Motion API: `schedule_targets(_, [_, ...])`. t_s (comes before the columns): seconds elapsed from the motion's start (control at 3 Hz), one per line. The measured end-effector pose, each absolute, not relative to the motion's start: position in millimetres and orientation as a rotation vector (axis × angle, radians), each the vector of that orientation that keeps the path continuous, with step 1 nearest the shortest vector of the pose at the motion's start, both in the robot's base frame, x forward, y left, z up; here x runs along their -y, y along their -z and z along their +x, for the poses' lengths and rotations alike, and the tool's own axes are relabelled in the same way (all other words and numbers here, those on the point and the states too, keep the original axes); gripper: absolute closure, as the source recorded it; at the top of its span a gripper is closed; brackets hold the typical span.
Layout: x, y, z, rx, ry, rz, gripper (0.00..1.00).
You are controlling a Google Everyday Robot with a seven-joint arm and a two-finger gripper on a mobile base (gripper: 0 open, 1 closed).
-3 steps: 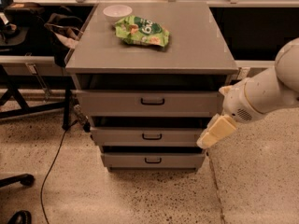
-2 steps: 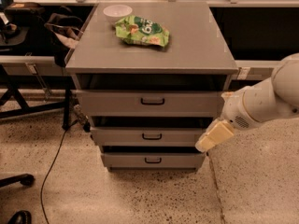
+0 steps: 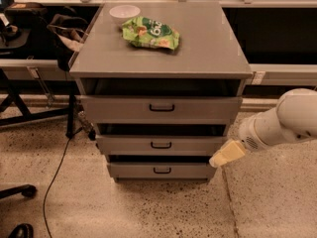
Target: Open bottom drawer
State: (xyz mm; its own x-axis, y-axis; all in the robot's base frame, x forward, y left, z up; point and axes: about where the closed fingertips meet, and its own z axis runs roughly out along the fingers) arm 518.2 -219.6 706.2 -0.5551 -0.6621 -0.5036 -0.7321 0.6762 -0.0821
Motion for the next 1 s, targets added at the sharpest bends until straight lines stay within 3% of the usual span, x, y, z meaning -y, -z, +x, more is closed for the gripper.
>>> schedule_targets(1.0, [225, -634, 534, -2.449, -0.266, -1.074, 0.00])
